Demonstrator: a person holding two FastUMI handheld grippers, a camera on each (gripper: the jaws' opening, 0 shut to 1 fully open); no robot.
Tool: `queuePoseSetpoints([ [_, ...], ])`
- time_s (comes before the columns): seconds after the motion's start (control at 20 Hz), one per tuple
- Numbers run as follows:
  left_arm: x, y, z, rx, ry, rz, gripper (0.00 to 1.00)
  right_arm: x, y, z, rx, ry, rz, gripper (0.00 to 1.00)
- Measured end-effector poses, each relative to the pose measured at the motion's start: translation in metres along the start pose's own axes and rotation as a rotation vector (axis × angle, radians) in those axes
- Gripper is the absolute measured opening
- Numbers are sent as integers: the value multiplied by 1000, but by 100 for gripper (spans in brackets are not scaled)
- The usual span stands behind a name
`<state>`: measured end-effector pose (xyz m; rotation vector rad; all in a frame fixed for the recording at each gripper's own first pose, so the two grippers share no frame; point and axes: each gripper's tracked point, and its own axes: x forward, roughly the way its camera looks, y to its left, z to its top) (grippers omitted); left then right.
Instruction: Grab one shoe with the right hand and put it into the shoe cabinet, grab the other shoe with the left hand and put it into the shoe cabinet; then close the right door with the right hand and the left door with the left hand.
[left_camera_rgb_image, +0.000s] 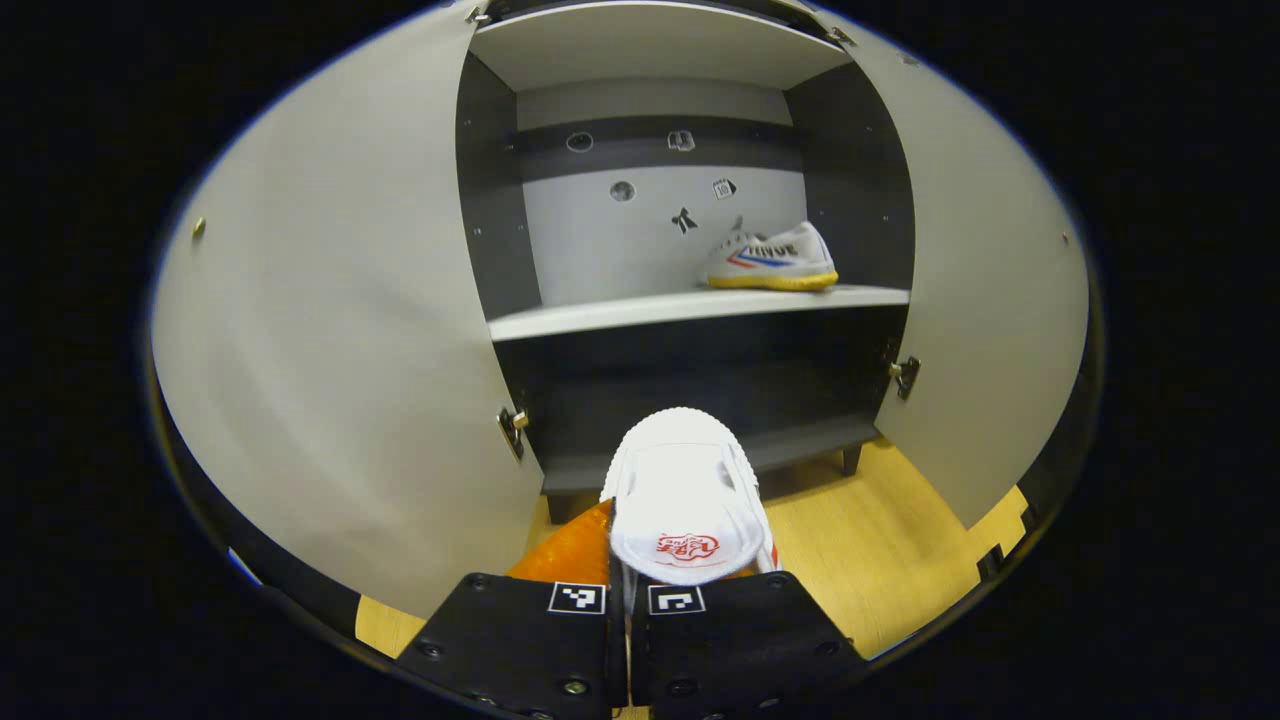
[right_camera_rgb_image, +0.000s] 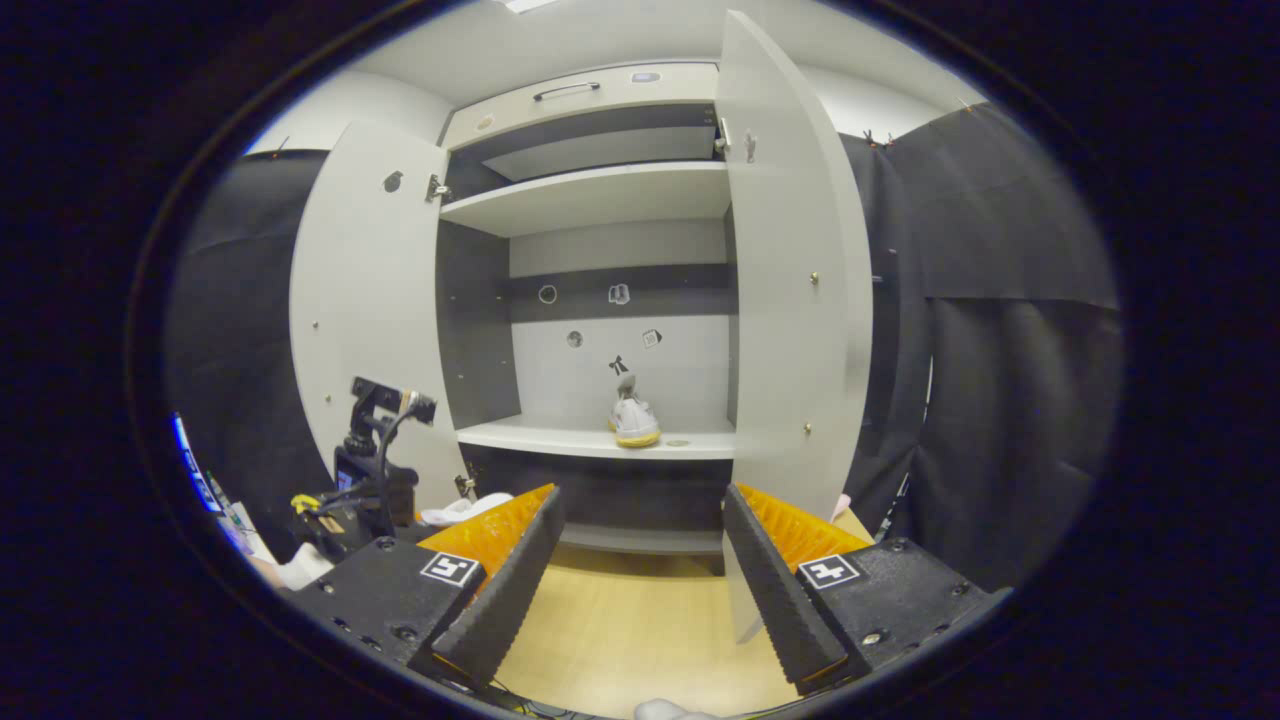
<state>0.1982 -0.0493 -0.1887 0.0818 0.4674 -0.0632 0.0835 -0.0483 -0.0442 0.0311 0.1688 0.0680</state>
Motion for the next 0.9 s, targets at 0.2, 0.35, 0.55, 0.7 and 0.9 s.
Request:
queuePoseSetpoints([
  [0.2,17,7,76,-27,-94,27,1,8,13,4,-14,-12,68,100],
  [0.35,29,18,111,-56,-143,44,1,14,17,7,-31,-18,105,100],
  [0.55,46,17,134,-57,-203,77,1,24,22,10,-76,-31,142,100],
  [0.7,49,17,131,-68,-219,91,1,30,20,8,-89,-28,156,100],
  [0.9,45,20,127,-45,-191,120,1,41,24,-3,-120,-1,171,100],
])
